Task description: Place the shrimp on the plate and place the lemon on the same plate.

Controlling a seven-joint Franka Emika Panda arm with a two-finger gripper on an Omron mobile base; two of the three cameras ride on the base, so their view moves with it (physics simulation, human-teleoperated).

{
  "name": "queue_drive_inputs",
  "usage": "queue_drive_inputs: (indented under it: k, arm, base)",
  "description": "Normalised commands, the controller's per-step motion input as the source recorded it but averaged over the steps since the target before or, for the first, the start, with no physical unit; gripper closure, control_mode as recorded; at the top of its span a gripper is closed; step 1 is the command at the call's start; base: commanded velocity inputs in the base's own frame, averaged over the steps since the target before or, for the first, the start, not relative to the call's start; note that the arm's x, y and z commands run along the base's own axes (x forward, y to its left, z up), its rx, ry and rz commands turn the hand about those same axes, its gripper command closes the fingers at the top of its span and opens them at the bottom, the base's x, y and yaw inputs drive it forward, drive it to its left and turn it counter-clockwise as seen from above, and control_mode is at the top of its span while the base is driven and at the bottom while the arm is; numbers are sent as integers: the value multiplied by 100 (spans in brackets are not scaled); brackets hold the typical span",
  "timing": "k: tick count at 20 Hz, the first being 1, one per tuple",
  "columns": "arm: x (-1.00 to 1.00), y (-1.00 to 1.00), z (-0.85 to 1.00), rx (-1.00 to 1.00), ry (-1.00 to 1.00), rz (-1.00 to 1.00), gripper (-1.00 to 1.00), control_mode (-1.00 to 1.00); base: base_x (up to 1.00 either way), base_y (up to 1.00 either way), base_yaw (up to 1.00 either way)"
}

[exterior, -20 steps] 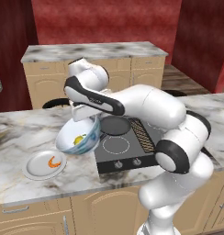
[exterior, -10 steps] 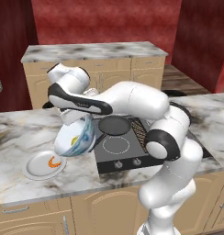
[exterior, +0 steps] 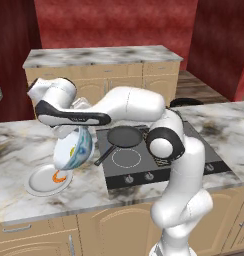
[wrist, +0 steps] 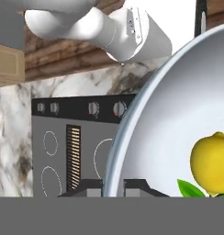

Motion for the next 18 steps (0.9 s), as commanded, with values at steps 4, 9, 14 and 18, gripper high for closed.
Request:
queue_drive_inputs:
  k: [4, 9, 14, 18]
  arm:
    - [27, 53, -7, -12, -11, 0, 100, -100]
    - [20, 55, -17, -7, -8, 0, 100, -100]
    - [11, 38, -26, -6, -4, 0, 100, -100]
    - [1, 2, -22, -8, -3, 0, 100, -100]
  base:
    - [0, 0, 0]
    - [0, 0, 0]
    - [0, 0, 0]
    - [0, 0, 0]
